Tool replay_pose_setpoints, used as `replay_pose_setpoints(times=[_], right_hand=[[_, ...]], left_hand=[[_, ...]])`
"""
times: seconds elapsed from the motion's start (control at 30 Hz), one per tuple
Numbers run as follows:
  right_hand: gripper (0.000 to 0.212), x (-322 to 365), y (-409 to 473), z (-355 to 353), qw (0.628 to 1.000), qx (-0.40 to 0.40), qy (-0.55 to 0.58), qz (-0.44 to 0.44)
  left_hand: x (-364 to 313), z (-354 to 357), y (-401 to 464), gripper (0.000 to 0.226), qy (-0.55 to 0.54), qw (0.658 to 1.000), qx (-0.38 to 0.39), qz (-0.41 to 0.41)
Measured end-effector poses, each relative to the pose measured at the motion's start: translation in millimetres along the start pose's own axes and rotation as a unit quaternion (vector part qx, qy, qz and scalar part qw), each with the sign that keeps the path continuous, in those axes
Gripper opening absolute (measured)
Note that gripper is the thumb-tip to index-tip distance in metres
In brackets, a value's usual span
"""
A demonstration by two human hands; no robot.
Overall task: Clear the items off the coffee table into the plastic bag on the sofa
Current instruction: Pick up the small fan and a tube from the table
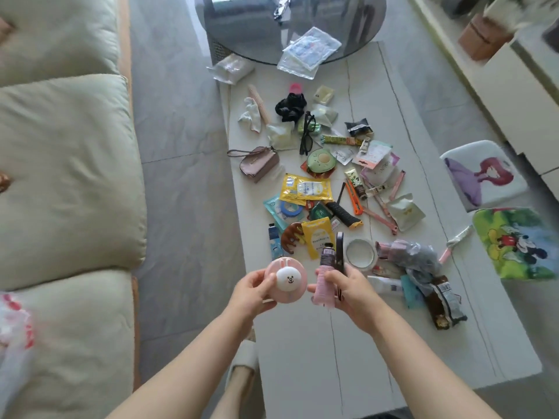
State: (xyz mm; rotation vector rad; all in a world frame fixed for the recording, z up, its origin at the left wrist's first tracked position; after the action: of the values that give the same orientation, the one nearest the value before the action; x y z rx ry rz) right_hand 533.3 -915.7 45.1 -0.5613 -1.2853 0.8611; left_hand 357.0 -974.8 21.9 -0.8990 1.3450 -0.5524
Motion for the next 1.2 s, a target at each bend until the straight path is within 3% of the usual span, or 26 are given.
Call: replay_pose_setpoints(times=[0.3,0.73,1.0,1.2], right_hand=[[0.022,-19.9,-49.7,130.9,0.992,0.074,-0.093,-0.033],[0.011,-114.3,-74.6,346.5,0.960,0.138,-0.244,0.013],[0.007,-182.7,-69.3,488.4,0.922,0.179,-0.342,0.014],[0.013,-228.2,-41.5,571.1,0.888,0.165,-0.428,0.033]], left_hand=[[34.9,-123.9,-92.1,0.026,-0.177,0.976,-0.128,0.012],[127.7,-321.1,-174.9,0.004,-0.385,0.883,-0.269,0.002],[172.2,-463.2,-199.0,0.013,-0.448,0.829,-0.333,0.005],[201.6,-554.7,-176.8,0.025,-0.418,0.837,-0.352,-0.037]])
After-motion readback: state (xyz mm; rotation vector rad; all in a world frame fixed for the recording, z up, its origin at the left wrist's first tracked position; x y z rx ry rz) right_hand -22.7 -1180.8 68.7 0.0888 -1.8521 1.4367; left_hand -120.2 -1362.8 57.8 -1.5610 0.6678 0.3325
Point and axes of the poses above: each hand's wrist, its own y-axis towards the middle knuckle, its own z-axis out of the palm, x = y × z, the point moved 8 cm from there along y, towards the middle knuckle, and after that the axes turned 5 degrees about y, right-handed, at the moved point
